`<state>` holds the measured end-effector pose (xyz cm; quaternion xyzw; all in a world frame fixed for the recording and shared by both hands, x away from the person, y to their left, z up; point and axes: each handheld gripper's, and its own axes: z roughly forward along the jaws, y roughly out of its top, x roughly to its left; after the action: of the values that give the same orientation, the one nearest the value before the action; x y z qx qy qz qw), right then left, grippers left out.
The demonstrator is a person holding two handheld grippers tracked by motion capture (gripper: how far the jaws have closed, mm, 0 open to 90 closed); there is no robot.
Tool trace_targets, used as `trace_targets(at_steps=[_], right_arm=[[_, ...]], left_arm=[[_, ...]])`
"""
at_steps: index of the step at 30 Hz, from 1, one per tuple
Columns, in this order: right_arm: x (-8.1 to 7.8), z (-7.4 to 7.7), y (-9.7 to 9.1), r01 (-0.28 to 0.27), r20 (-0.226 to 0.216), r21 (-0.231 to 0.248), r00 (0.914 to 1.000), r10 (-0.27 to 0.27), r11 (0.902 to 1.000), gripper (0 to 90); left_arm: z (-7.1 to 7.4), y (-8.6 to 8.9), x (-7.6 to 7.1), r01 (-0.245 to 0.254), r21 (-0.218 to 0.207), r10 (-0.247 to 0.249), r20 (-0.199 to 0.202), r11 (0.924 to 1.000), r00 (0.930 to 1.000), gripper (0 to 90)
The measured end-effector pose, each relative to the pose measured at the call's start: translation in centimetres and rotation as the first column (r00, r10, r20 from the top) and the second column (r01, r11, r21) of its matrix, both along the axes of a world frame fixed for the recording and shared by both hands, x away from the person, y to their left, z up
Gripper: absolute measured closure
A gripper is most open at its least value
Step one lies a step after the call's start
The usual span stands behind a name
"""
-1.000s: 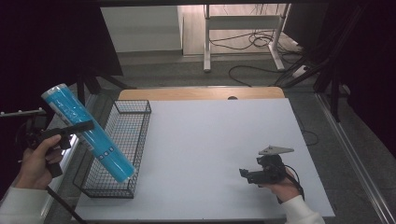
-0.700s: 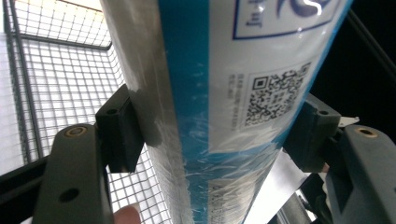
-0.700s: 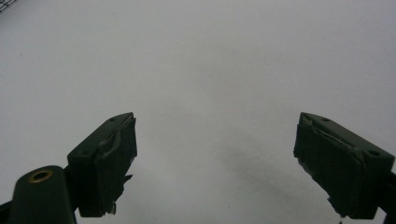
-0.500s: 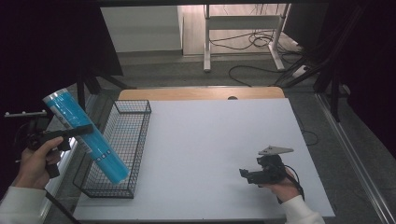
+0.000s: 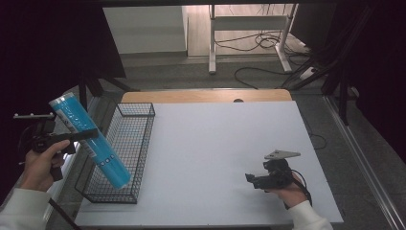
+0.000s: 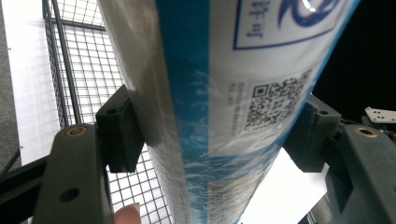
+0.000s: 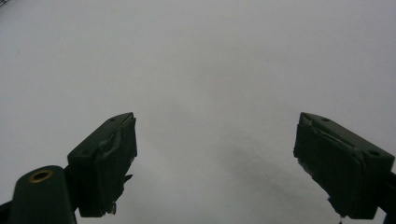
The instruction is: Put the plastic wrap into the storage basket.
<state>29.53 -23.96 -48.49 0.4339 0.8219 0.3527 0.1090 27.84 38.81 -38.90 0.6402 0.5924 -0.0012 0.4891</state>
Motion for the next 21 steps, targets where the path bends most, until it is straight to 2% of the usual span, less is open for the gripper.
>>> trace_targets(at_steps=[6,12,18,21], right_arm=[[0.0,-0.1,0.1,-0.001,-0.006,-0.003,1.0000,0.001,1.0000,13.8],[0.1,-0.2,0.1,-0.001,-0.009,-0.007,1.0000,0.001,1.0000,13.8],[0.2,-0.3,0.1,0.007,-0.012,-0.011,0.9999,-0.007,0.9999,14.3],[0.2,-0.3,0.2,0.007,-0.013,-0.015,0.9999,-0.007,0.9999,14.3]], left_arm=[[-1.1,-1.2,1.1,0.010,0.068,-0.007,-0.053,0.9976,0.9986,32.1],[-2.3,-2.8,2.8,0.024,0.122,-0.011,-0.109,0.9923,0.9940,32.1],[-3.0,-3.8,4.9,-0.027,0.128,0.044,-0.134,0.9914,0.9900,31.9],[-3.6,-4.6,6.1,-0.069,0.141,0.090,-0.147,0.9875,0.9851,31.8]])
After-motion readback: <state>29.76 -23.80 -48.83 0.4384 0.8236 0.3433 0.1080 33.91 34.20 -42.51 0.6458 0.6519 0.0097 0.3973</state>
